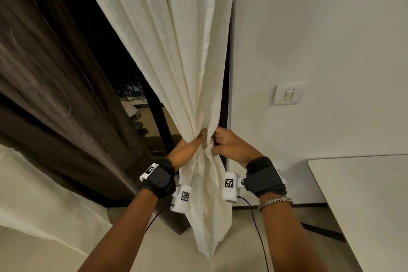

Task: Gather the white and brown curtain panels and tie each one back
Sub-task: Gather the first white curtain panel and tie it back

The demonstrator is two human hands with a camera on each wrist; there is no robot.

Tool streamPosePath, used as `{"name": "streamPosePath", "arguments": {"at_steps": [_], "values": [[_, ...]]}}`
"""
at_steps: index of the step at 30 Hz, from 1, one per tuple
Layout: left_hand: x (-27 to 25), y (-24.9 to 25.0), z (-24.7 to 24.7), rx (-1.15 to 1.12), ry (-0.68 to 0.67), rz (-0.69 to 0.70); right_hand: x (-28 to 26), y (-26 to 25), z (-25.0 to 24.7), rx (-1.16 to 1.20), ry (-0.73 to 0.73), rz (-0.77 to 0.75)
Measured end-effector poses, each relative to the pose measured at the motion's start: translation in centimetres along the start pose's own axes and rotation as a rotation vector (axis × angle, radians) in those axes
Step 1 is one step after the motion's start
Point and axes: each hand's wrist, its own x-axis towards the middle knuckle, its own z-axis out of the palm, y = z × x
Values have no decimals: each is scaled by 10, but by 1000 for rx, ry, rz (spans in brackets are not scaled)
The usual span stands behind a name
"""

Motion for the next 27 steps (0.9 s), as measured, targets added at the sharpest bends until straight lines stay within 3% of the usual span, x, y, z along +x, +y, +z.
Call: {"name": "streamPosePath", "arguments": {"at_steps": [3,5,9,13,21,24,27], "values": [[2,-1,7,-16,52,43,-5,5,2,-12,-97,-35],[3,1,14,-31,85,81,-3,8,11,-67,-85,-60],[8,-1,19,-78,160,98,9,20,29,-128,90,-133],[10,-5,11,-62,303,206,15,33,19,-83,280,-102],[6,15,-12,-308,621,397,18,42,-2,121,467,25],[-3,23,-25,-329,645,500,21,42,-12,143,528,65],[-23,19,-22,-182,630,613,29,39,-18,122,578,75]]}}
